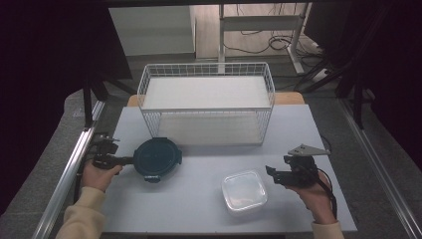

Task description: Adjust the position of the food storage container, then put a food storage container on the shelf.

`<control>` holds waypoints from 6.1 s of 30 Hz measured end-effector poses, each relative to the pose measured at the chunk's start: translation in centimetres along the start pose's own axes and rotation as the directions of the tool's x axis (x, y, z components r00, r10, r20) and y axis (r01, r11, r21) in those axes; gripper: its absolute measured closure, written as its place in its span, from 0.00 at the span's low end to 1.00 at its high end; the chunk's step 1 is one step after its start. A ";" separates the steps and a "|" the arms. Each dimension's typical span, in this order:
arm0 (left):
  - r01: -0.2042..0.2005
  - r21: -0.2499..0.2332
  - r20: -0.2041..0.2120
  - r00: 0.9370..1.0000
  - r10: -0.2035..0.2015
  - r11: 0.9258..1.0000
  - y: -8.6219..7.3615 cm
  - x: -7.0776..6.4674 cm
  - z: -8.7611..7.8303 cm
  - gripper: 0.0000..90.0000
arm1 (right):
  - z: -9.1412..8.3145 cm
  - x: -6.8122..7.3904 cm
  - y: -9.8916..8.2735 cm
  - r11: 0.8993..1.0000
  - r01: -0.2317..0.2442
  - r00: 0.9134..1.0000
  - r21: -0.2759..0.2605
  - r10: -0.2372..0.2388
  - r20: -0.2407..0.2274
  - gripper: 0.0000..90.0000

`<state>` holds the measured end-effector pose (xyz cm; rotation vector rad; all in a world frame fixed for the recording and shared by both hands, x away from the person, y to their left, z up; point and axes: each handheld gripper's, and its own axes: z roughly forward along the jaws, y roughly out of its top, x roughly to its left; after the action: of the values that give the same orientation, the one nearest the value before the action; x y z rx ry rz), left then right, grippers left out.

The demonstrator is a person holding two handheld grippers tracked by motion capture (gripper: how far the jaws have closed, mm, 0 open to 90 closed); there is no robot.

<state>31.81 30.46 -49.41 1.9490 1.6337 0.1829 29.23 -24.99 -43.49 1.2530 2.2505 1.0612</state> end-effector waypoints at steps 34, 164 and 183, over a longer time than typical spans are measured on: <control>-0.020 -0.007 0.165 0.986 0.021 1.000 0.7 -5.5 2.8 1.00 | 0.0 0.4 0.1 1.000 -0.003 1.000 0.007 0.003 -0.002 0.26; 0.183 0.026 0.446 0.878 -0.176 0.983 1.6 -7.0 4.0 0.12 | 17.0 9.5 7.9 0.892 -0.243 0.874 0.381 0.372 -0.314 0.14; 0.247 0.128 0.537 0.797 -0.276 0.961 1.2 -6.7 6.2 0.26 | 17.8 9.7 7.9 0.852 -0.271 0.849 0.448 0.431 -0.306 0.21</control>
<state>34.07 21.97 -52.21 1.5760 1.4869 -0.4987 39.38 -6.45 -48.78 1.8268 2.7035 1.1071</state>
